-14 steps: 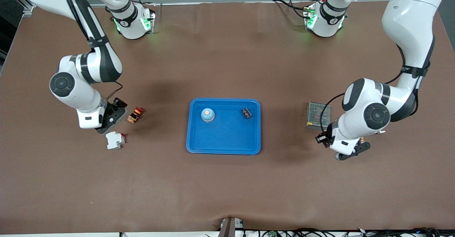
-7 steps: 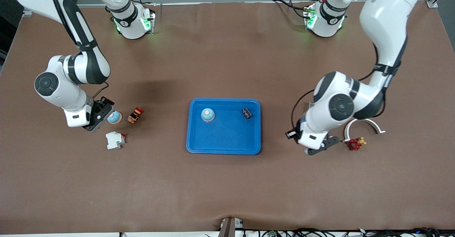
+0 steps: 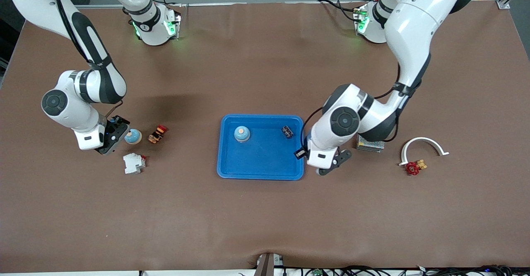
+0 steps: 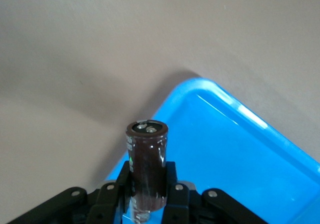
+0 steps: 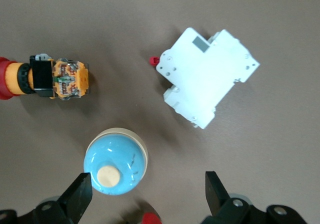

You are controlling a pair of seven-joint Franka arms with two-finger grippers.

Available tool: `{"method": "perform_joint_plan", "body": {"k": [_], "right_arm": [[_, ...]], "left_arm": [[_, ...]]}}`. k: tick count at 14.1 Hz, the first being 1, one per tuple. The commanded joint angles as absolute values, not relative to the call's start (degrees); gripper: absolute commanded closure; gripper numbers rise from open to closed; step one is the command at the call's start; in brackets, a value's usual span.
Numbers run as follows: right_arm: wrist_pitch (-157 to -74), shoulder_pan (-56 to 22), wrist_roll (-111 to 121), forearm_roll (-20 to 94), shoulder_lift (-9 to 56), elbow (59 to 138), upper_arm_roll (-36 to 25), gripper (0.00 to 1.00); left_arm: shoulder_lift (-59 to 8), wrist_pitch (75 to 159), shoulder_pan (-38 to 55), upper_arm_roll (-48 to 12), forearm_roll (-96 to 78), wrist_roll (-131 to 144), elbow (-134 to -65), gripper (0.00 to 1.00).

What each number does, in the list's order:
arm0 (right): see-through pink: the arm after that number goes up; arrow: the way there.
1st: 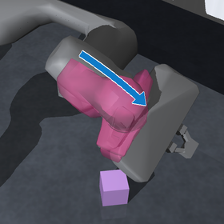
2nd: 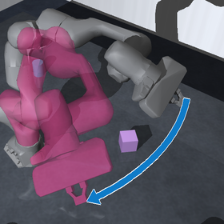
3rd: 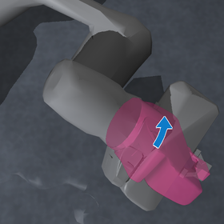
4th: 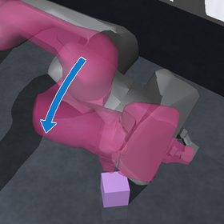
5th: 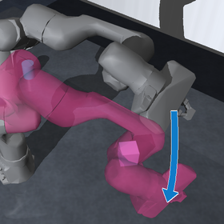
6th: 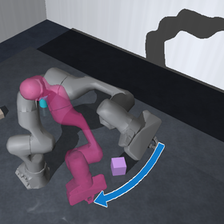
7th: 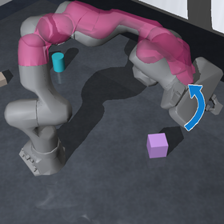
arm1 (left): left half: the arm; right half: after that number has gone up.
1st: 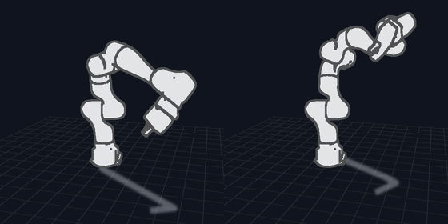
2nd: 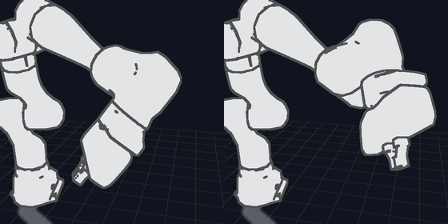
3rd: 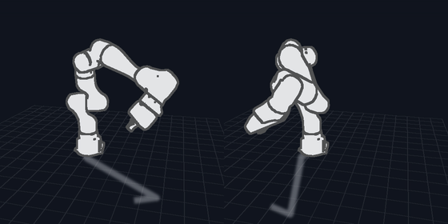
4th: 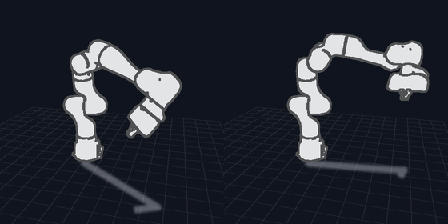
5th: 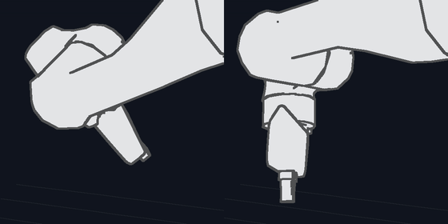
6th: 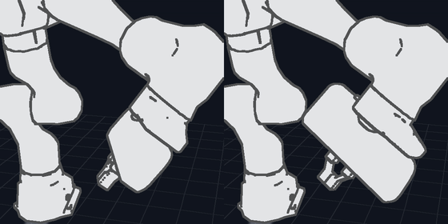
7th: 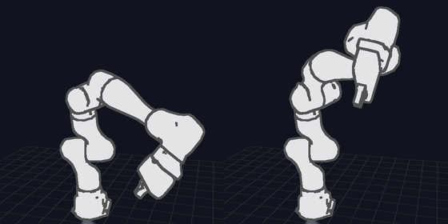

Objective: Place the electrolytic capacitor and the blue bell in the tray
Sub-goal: 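Carry the capacitor to the tray while the right gripper lowers onto the bell, then release the capacitor in the tray while the right gripper grasps the bell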

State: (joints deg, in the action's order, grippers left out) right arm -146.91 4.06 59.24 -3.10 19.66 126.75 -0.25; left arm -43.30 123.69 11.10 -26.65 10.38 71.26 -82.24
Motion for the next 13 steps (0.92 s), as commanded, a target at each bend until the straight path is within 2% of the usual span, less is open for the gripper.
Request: {"method": "perform_joint_plan", "body": {"k": [1, 4, 8, 9, 10, 11, 12, 13], "right_arm": [[-149.41, 5.1, 59.77, -3.69, 18.72, 129.81, 0.88, 0.0], [-150.29, 5.01, 59.77, -3.6, 18.81, 130.52, 0.88, 0.0], [-152.56, 5.01, 59.68, -3.52, 19.07, 132.62, 0.97, 0.0], [-154.14, 4.92, 59.68, -3.52, 19.25, 133.32, 0.88, 0.0], [-154.94, 4.92, 59.59, -3.52, 19.68, 133.85, 0.97, 0.0], [-155.3, 4.92, 59.68, -3.52, 20.21, 133.86, 0.97, 0.0], [-155.82, 4.92, 59.68, -3.52, 20.65, 133.94, 0.97, 0.0], [-156.44, 4.92, 59.59, -3.52, 21.0, 134.12, 0.97, 0.0]], "left_arm": [[-46.66, 125.49, 14.23, -26.19, 9.49, 77.05, -78.93, 1.0], [-49.04, 130.5, 16.6, -26.02, 9.67, 83.4, -78.93, 1.0], [-51.15, 132.27, 20.82, -21.11, 9.49, 84.46, -78.84, 1.0], [-51.24, 132.62, 21.7, -20.22, 9.58, 84.46, -78.92, 0.95], [-51.24, 132.71, 21.88, -19.87, 9.49, 84.64, -78.93, 0.8], [-51.15, 132.71, 21.88, -19.86, 9.58, 84.81, -79.01, 0.43], [-51.07, 132.71, 21.88, -19.78, 9.67, 84.73, -79.01, 0.0], [-50.72, 132.71, 21.88, -19.78, 9.58, 84.64, -78.93, 0.0]]}}
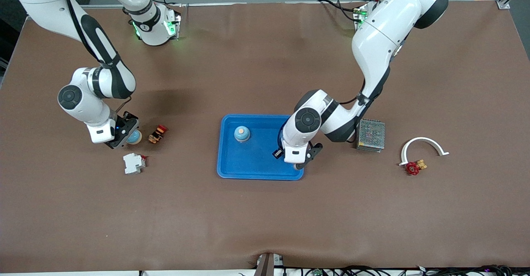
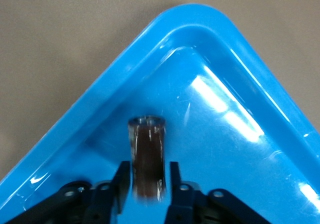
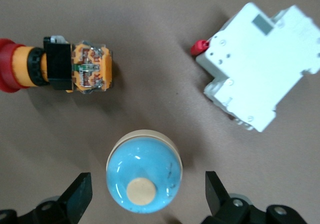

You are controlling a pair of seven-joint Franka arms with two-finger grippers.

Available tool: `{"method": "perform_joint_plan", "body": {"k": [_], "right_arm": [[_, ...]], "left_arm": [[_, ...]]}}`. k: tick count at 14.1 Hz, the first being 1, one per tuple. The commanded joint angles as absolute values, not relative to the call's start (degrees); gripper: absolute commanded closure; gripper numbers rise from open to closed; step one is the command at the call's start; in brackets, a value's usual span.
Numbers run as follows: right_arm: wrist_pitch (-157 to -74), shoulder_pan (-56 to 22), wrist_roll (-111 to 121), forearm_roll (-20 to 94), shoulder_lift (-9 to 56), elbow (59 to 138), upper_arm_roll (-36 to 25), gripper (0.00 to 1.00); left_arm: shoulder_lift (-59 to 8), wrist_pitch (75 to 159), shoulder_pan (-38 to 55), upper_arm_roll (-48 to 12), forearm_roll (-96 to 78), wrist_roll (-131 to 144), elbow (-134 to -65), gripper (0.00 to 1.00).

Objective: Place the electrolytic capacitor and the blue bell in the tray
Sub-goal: 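Release the capacitor in the tray while the right gripper grasps the bell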

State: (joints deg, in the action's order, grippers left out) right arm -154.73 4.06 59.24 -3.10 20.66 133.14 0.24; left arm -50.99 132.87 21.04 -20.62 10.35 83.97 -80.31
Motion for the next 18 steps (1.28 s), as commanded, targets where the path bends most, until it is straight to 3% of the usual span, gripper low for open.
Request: {"method": "perform_joint_plan", "body": {"k": [1, 8, 13, 15, 17, 18], "right_arm": [[-157.05, 4.92, 59.59, -3.52, 21.61, 134.12, 0.97, 0.0], [-158.38, 4.83, 59.59, -3.52, 22.76, 134.12, 1.05, 0.0], [-158.38, 4.83, 59.59, -3.52, 22.76, 134.12, 1.05, 0.02], [-158.38, 4.83, 59.59, -3.52, 22.76, 134.12, 1.14, 0.09], [-158.38, 4.83, 59.5, -3.52, 22.76, 134.12, 1.14, 0.35], [-158.38, 4.83, 59.41, -3.52, 22.76, 134.12, 1.14, 0.38]], "left_arm": [[-50.19, 132.54, 21.62, -19.86, 9.58, 84.46, -78.93, 0.0], [-37.46, 122.18, 15.58, -19.34, 12.84, 74.66, -79.01, 0.0], [-28.41, 109.89, 8.81, -19.42, 13.27, 56.2, -79.01, 0.0], [-24.63, 106.1, 5.73, -19.42, 12.92, 49.87, -79.1, 0.0], [-21.55, 100.4, 2.48, -19.51, 12.57, 43.28, -79.1, 0.0], [-19.97, 98.63, 0.55, -19.77, 12.57, 38.8, -79.01, 0.0]]}}
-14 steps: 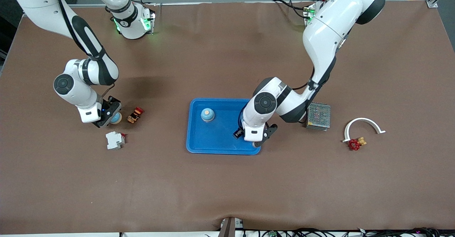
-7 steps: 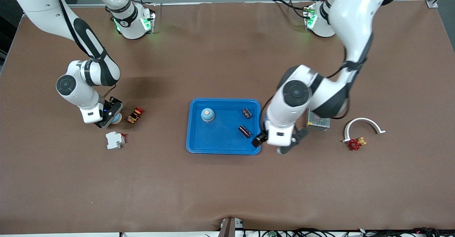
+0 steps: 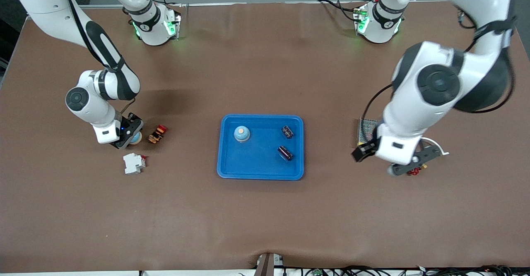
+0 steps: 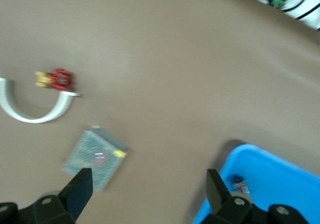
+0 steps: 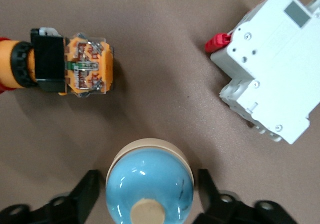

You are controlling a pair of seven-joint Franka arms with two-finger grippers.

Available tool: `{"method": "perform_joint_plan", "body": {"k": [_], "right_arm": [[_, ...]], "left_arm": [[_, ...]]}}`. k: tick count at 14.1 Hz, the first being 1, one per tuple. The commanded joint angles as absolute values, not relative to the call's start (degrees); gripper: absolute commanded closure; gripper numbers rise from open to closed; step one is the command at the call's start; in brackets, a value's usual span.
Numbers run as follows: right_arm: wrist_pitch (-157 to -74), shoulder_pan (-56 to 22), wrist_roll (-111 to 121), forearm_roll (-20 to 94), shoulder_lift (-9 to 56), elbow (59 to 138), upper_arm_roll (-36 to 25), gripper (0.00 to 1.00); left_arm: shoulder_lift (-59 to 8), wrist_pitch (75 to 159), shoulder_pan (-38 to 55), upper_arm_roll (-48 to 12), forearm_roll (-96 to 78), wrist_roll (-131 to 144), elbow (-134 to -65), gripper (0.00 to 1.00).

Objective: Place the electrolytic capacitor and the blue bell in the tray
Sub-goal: 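Return the left gripper to rest while the right gripper lifts the bell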

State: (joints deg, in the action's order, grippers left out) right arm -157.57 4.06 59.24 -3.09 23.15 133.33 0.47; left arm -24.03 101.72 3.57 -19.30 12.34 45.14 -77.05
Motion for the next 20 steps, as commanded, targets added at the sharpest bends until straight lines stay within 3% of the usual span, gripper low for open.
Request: {"method": "perform_joint_plan", "body": {"k": [1, 4, 8, 13, 16, 20], "right_arm": [[-158.38, 4.83, 59.33, -3.52, 22.76, 134.12, 1.14, 0.41], [-158.29, 4.75, 59.15, -3.52, 22.76, 134.03, 1.14, 0.61], [-158.12, 4.92, 58.97, -3.52, 22.68, 134.03, 1.49, 0.64], [-156.45, 4.83, 58.89, -3.52, 21.01, 133.86, 1.67, 0.63], [-151.37, 4.75, 58.8, -3.34, 18.12, 133.07, 1.76, 0.64], [-142.15, 3.87, 55.72, 0.16, 13.81, 130.44, 1.85, 0.64]], "left_arm": [[-18.39, 97.13, -1.21, -19.78, 12.31, 33.97, -79.01, 0.0], [-14.6, 93.17, -4.39, -19.69, 10.46, 29.62, -79.1, 0.0], [-9.07, 91.85, -5.8, -18.9, 10.02, 27.96, -81.29, 0.0], [-1.42, 89.74, -3.08, -9.95, 5.56, 17.5, -86.82, 0.0], [2.1, 89.56, -0.27, -4.85, 2.03, 13.2, -89.99, 0.0], [3.34, 87.81, -0.35, -4.74, 1.58, 12.48, -90.0, 0.0]]}}
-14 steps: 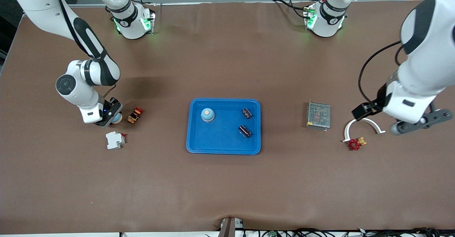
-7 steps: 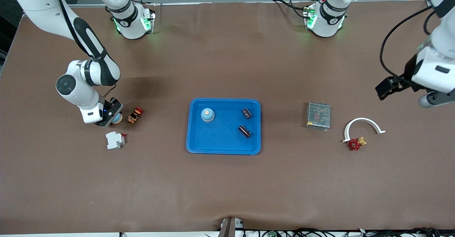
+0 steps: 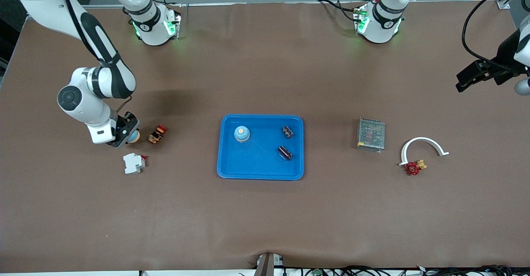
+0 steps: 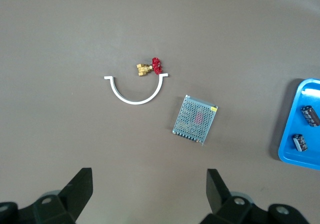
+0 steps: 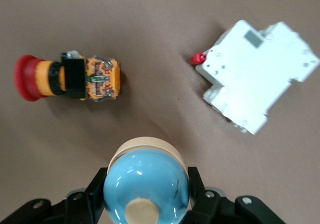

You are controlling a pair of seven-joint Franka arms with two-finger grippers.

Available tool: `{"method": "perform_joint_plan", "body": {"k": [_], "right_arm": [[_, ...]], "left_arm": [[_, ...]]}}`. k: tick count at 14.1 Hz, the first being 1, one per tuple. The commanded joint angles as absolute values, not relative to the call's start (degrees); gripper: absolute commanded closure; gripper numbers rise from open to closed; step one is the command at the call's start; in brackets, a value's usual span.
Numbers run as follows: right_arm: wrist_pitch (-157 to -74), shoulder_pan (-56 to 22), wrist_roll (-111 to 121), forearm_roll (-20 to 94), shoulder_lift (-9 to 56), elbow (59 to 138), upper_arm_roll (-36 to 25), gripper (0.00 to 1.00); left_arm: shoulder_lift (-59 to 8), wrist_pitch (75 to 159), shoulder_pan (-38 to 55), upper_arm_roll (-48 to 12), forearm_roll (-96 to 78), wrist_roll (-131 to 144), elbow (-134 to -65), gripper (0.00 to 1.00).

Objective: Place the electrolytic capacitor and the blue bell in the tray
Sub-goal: 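Return the left gripper to rest while the right gripper lifts the bell, then carry the blue bell over the tray with the right gripper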

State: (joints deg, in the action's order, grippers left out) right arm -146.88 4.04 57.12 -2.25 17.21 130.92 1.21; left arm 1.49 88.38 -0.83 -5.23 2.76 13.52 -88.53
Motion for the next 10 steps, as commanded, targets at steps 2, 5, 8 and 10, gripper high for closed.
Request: {"method": "perform_joint_plan", "body": {"k": [2, 5, 8, 10], "right_arm": [[-135.12, 2.29, 53.63, 5.69, 12.49, 127.81, 1.76, 0.65], [-124.05, -0.17, 43.98, 6.5, 11.87, 120.7, 1.76, 0.65], [-115.51, -4.12, 33.0, 6.5, 11.87, 113.14, 1.76, 0.65], [-112.77, -7.37, 24.83, 6.68, 11.87, 109.7, 1.76, 0.65]], "left_arm": [[3.34, 87.71, -0.35, -4.75, 1.41, 12.48, -89.74, 0.0], [3.34, 87.8, -0.44, -4.83, 1.32, 12.48, -89.91, 0.0], [3.34, 87.72, -0.18, -5.1, 0.62, 12.48, -90.0, 0.0], [3.69, 86.76, -0.26, -5.1, 0.62, 12.39, -89.91, 0.0]]}}
